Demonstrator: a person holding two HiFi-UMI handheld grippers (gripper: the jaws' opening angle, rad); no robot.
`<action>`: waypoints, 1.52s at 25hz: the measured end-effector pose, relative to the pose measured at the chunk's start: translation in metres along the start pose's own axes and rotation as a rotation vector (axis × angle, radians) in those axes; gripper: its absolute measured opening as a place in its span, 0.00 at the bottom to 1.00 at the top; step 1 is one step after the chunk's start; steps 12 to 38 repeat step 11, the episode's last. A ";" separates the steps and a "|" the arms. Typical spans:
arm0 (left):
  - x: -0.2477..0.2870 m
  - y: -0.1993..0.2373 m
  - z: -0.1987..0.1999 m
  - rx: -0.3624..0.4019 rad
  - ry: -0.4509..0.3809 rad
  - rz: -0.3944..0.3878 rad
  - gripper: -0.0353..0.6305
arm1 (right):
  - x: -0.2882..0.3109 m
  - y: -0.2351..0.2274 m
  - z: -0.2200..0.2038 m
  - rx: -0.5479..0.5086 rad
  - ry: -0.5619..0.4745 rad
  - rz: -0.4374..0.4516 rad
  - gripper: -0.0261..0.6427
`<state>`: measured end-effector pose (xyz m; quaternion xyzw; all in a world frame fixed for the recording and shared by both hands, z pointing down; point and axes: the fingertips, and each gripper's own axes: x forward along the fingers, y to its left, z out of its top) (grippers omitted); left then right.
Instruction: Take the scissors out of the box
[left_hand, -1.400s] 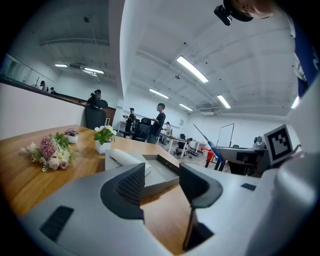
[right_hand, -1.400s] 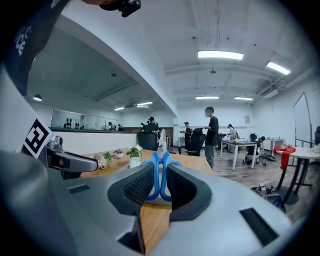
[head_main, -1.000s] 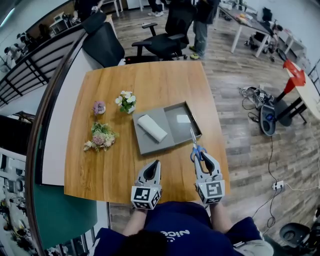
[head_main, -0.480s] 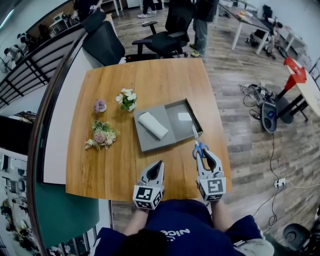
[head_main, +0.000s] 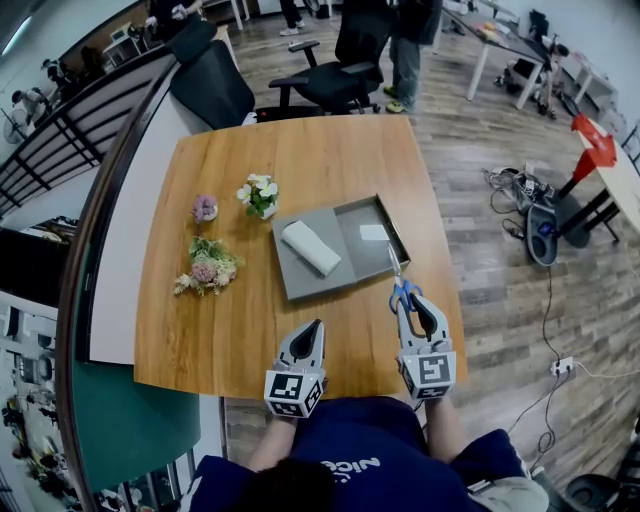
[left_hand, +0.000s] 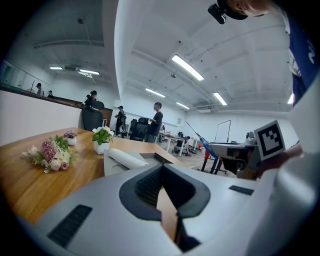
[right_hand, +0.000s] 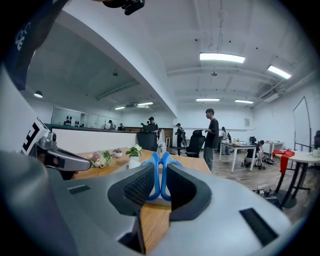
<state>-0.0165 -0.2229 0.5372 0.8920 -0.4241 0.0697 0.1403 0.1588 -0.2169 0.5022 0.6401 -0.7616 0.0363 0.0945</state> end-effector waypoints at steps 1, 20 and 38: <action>0.000 0.001 0.000 -0.001 0.000 0.003 0.06 | 0.000 0.000 0.000 -0.001 0.000 0.000 0.18; -0.006 0.007 -0.003 0.003 0.006 0.016 0.06 | 0.002 0.006 0.001 -0.010 -0.001 0.004 0.18; -0.006 0.007 -0.003 0.003 0.006 0.016 0.06 | 0.002 0.006 0.001 -0.010 -0.001 0.004 0.18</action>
